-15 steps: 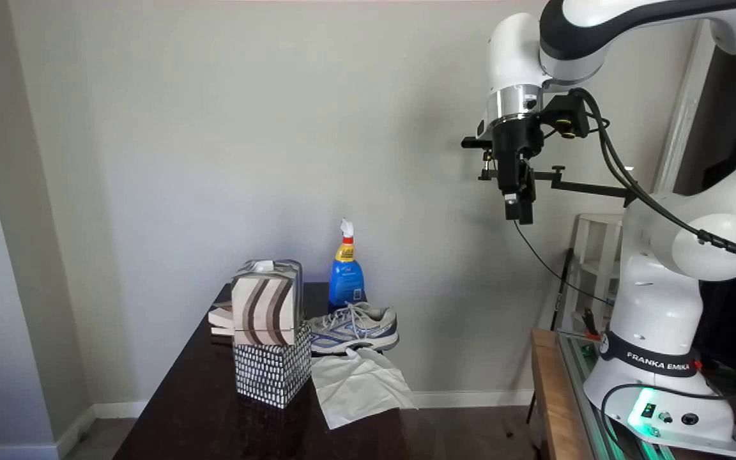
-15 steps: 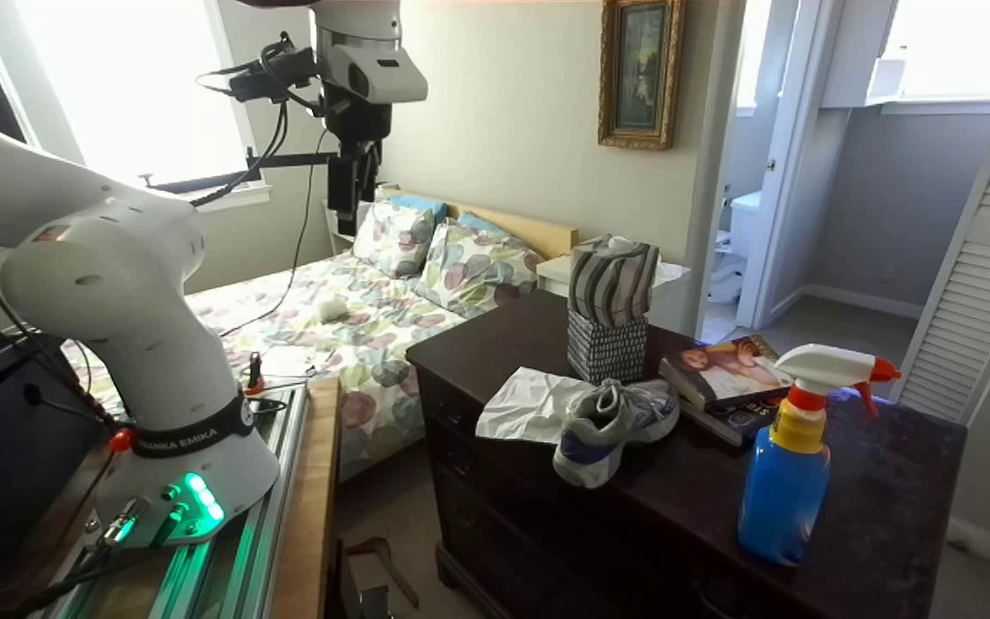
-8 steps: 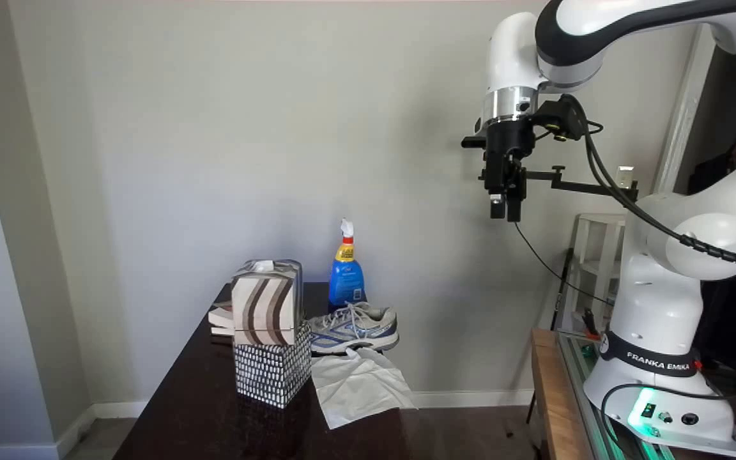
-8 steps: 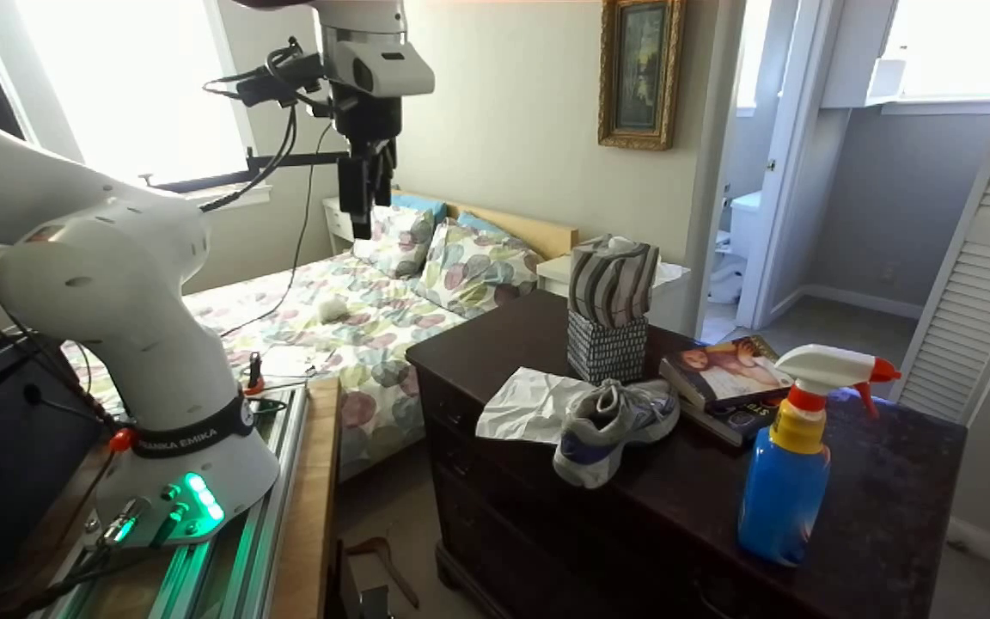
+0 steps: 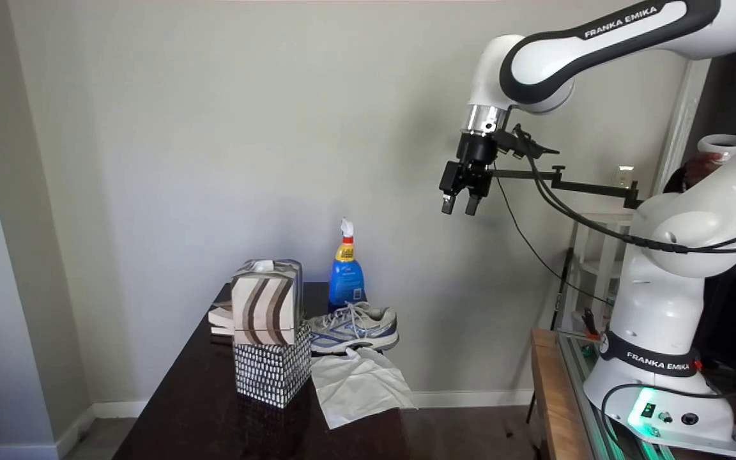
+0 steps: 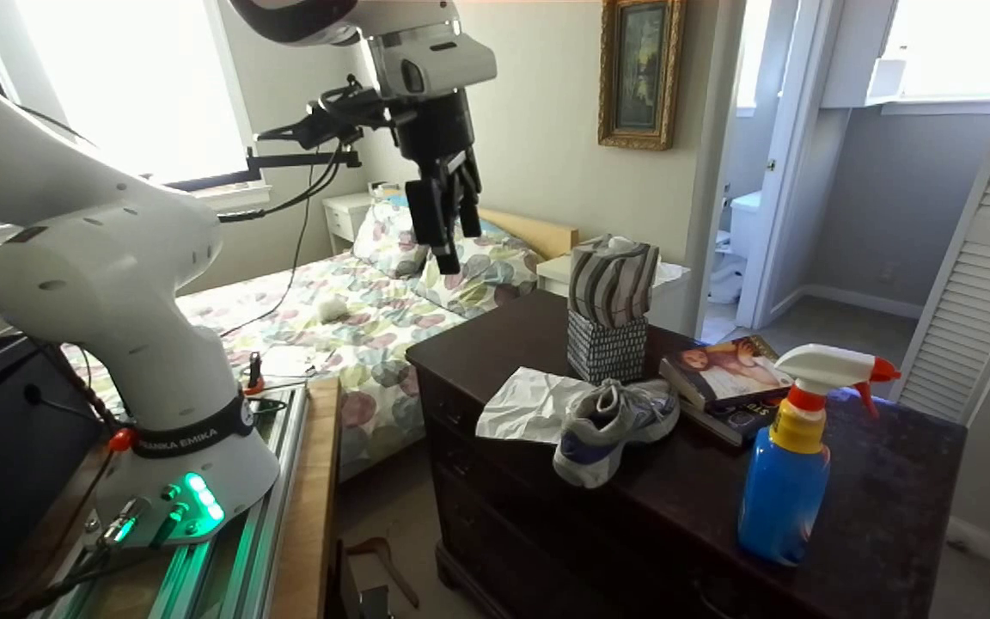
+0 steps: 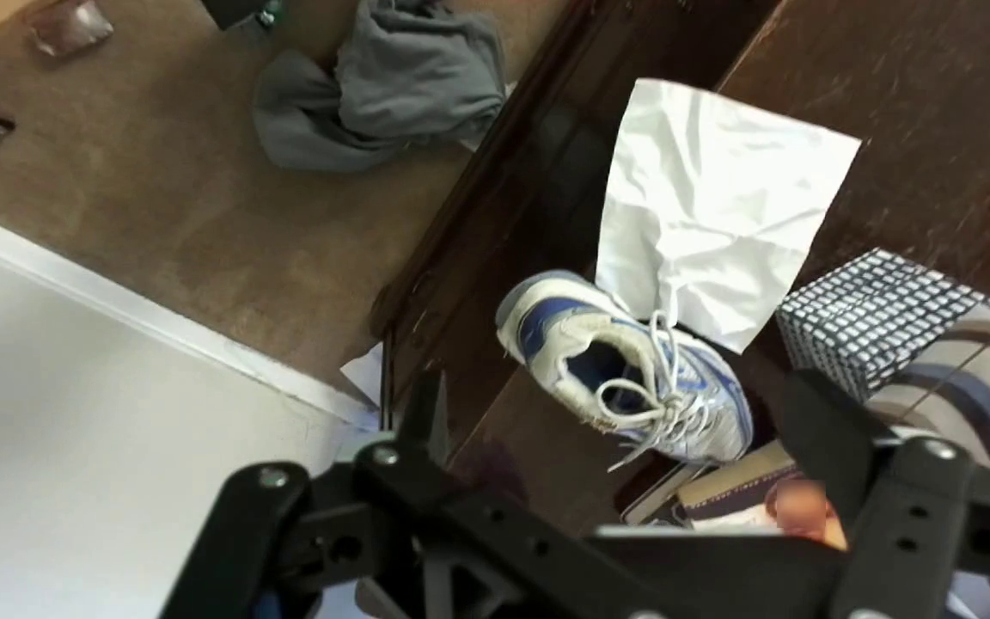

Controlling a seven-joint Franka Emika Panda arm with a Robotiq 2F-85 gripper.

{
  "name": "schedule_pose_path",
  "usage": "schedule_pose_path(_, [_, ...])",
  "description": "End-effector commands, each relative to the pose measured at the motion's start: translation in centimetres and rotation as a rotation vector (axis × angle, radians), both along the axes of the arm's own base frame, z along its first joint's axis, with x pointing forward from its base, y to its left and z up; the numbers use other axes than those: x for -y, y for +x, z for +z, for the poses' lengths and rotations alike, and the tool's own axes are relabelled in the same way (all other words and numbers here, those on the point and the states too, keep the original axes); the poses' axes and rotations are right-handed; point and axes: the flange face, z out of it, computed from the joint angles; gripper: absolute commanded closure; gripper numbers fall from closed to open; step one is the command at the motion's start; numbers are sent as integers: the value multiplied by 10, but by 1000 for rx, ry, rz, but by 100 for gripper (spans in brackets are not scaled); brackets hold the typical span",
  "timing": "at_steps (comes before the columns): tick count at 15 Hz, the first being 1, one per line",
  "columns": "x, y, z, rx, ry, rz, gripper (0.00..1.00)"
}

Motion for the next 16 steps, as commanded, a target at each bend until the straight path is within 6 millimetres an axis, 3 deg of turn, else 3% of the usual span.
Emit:
schedule_pose_path(1, [34, 27, -11, 46, -49, -22, 0])
schedule_pose_path(7, [64, 67, -23, 105, -130, -93, 0])
schedule_pose_path(8, [55, 51, -22, 108, -87, -59, 0])
schedule_pose_path(11, [62, 62, -26, 103, -102, -78, 0])
schedule_pose_path(16, [64, 62, -20, 132, -134, -104, 0])
